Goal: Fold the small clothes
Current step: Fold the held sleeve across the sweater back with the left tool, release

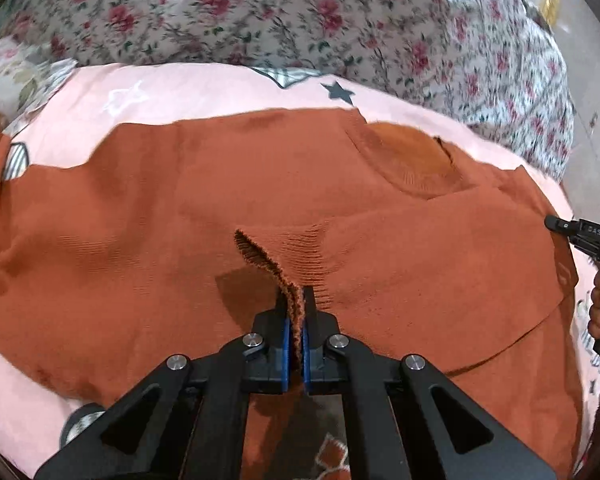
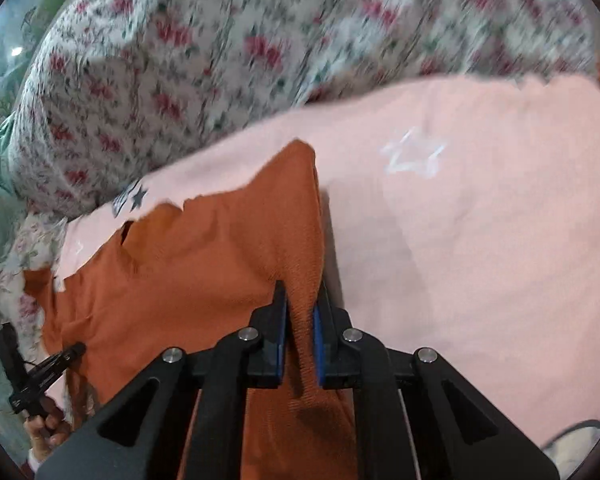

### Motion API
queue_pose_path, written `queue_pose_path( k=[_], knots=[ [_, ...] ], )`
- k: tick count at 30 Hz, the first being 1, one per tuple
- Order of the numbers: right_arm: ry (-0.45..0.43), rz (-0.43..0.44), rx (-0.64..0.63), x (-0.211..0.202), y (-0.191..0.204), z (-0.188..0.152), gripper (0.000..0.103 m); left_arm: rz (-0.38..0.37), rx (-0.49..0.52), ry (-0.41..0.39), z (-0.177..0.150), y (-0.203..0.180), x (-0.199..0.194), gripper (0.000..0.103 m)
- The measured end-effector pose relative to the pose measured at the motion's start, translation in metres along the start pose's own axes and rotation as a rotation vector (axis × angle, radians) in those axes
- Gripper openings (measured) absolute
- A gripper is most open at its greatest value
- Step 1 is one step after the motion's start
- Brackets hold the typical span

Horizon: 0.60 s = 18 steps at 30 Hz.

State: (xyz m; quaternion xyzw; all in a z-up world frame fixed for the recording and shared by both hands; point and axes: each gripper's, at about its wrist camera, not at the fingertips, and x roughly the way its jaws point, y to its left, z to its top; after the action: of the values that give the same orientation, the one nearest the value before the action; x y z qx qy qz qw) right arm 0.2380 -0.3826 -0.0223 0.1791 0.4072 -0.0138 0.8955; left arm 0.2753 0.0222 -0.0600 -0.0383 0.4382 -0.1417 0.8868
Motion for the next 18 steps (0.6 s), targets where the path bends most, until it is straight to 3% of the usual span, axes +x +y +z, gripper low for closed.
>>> queue_pose_path(
  k=[4,8,12,15,18],
  knots=[
    [0.082,-0.116,-0.037,0.038,-0.001,-0.012,0.013,0.014,-0.016,0.015,0.0,0.009,0.007,0.002],
    [0.027,-0.171,-0.034,0.018,0.008,-0.013,0.022,0.029,0.004,-0.005,0.003,0.016,0.002,0.002],
    [-0.025,-0.031,-0.058,-0.014,0.035,-0.025,0.043,0.04,-0.011,-0.014,0.0,0.02,0.001,0.002],
    [0.062,0.014,-0.065,0.002,0.043,-0.039,0.044,0.029,-0.041,-0.007,-0.003,0.029,0.0,0.002],
    [0.113,-0.027,-0.056,0.024,0.032,-0.048,0.044,0.039,-0.023,0.001,-0.005,0.03,-0.002,0.003]
  ],
)
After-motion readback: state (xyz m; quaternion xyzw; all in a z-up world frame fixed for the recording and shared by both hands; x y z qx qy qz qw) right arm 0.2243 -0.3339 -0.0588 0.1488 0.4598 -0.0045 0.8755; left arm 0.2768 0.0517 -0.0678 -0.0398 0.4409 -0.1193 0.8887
